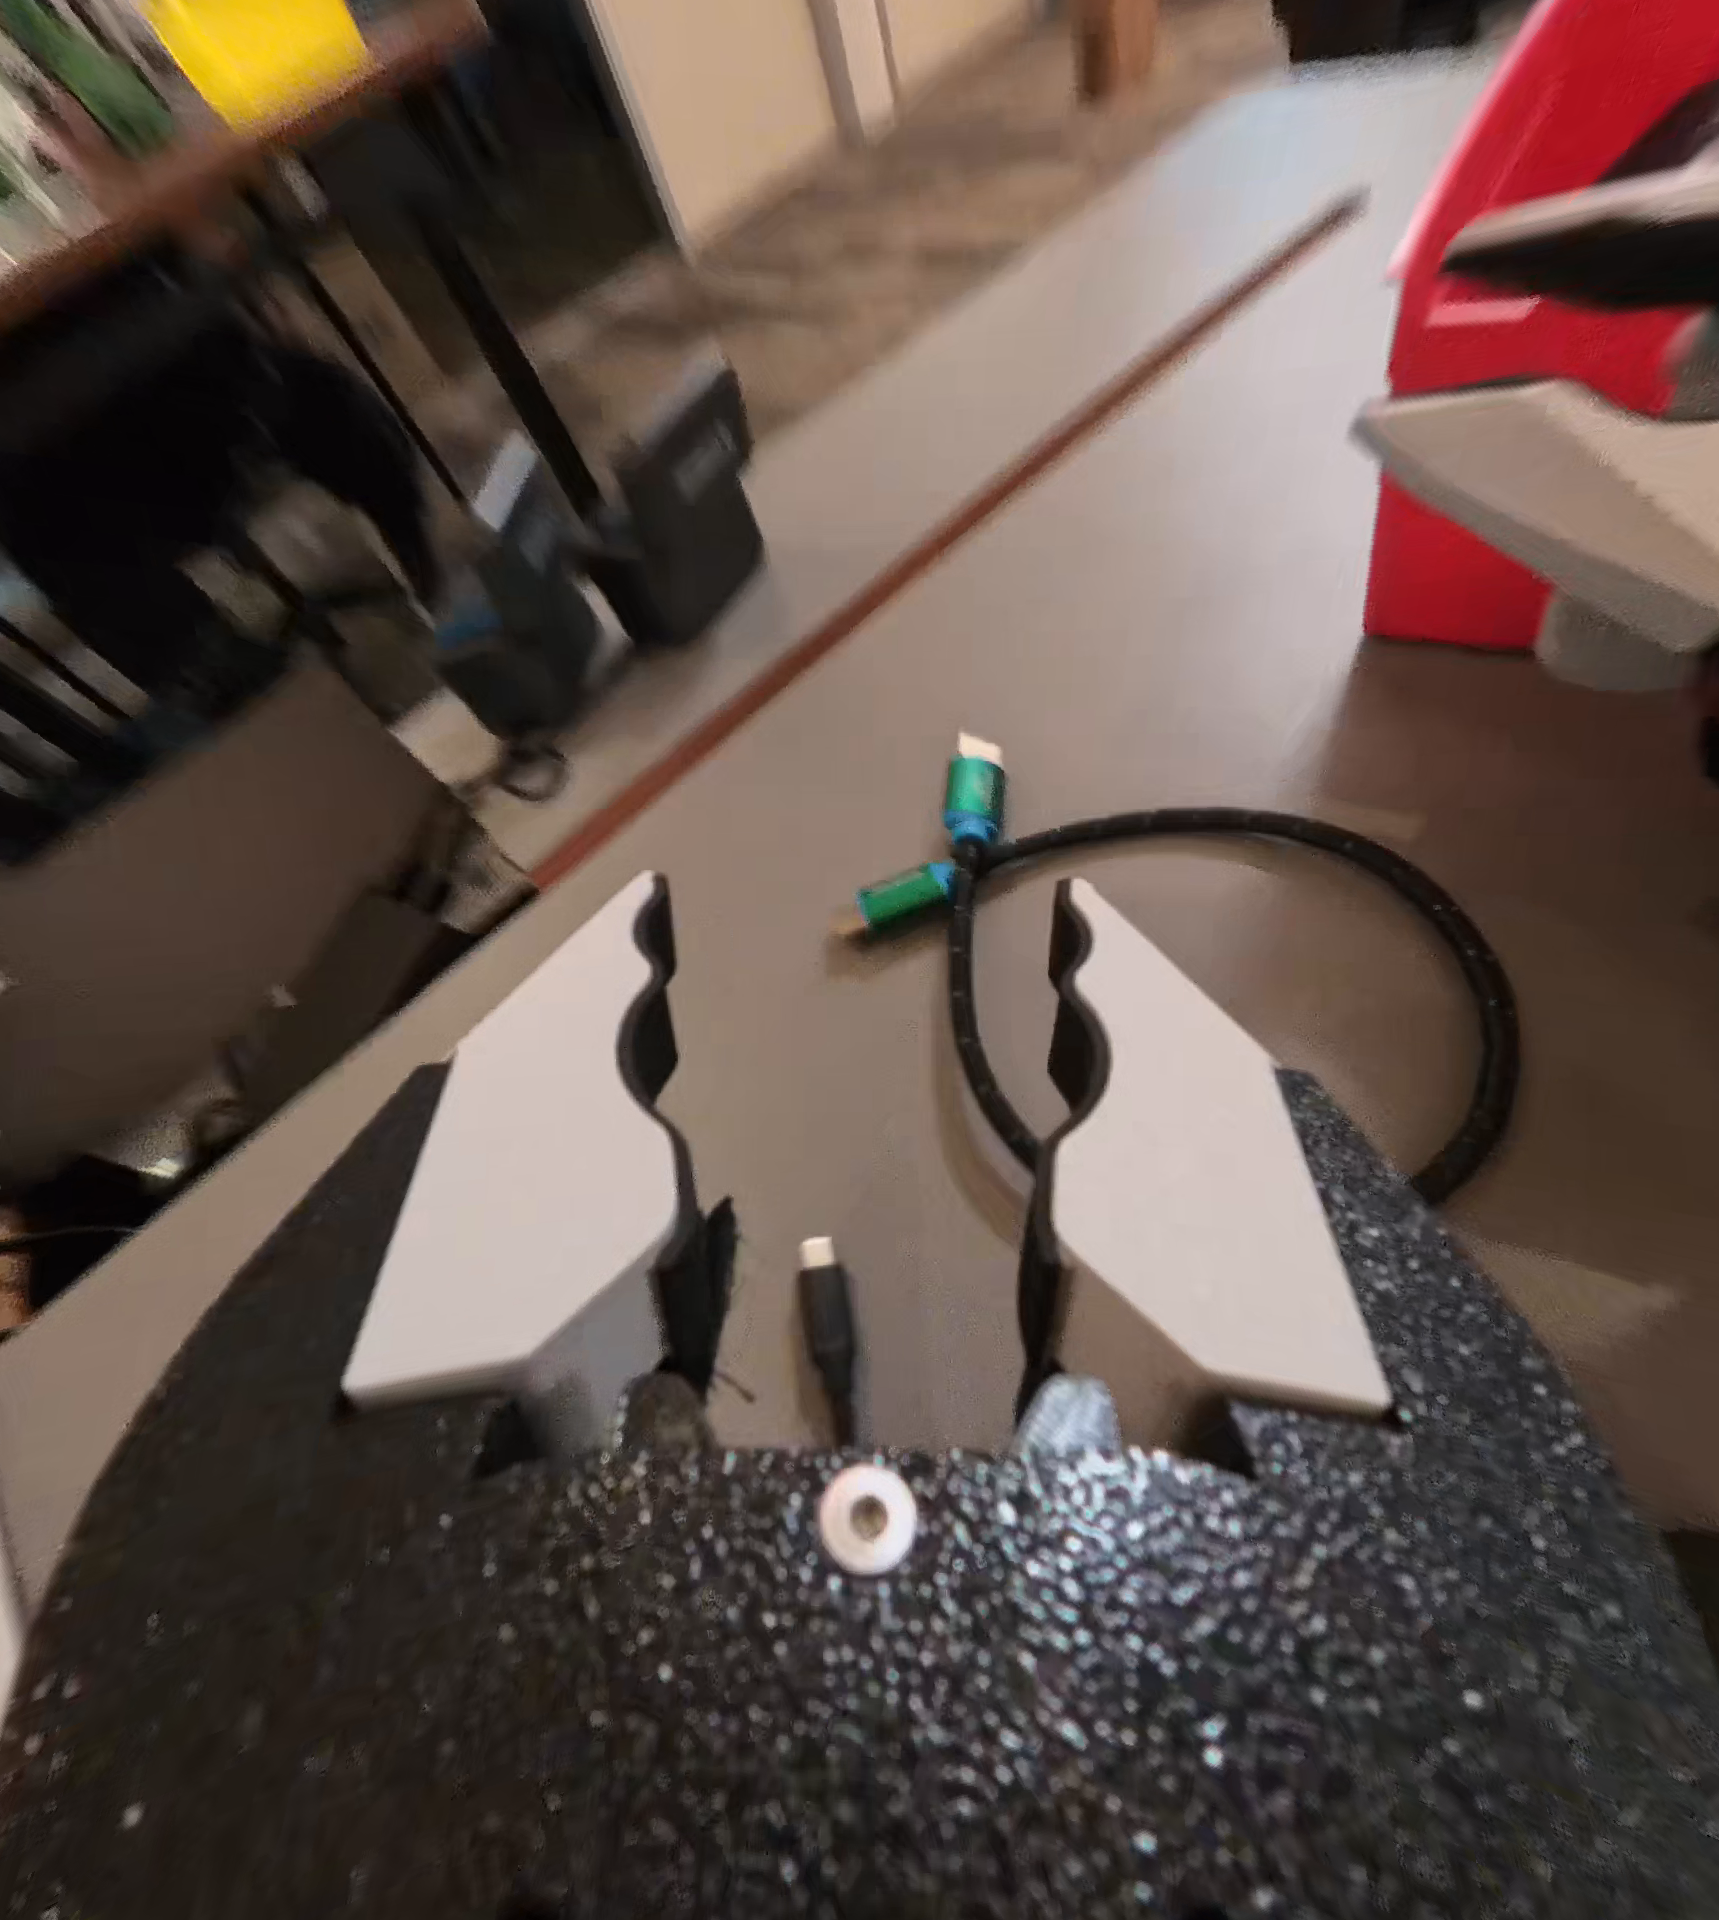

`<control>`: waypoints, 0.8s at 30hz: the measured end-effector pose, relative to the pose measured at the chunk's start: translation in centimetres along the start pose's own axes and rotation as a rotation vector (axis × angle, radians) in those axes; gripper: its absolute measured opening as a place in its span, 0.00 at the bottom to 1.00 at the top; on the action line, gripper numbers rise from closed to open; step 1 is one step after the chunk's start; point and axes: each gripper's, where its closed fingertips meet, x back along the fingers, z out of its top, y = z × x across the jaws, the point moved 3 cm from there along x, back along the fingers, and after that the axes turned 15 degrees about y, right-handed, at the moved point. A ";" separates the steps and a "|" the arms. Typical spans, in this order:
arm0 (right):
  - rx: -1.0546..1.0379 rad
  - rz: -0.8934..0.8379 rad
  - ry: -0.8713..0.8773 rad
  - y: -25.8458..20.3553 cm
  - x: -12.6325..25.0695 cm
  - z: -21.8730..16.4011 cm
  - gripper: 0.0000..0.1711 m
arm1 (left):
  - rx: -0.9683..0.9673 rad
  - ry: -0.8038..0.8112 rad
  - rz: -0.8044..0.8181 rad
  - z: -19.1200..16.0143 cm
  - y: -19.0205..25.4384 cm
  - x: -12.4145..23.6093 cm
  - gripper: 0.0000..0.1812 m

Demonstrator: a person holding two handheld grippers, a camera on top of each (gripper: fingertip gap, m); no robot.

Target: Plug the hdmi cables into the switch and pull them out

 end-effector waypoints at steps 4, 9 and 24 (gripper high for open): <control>0.017 0.016 0.006 -0.3 0.0 0.1 0.13 | -0.196 0.322 0.105 1.3 -0.3 6.5 0.43; 0.036 0.009 0.018 -0.3 0.3 0.6 0.11 | -0.313 0.514 -0.012 1.6 2.3 11.4 0.47; -0.137 0.431 0.056 -8.7 5.0 6.0 0.20 | -0.012 0.538 -0.416 -0.6 4.6 15.0 0.55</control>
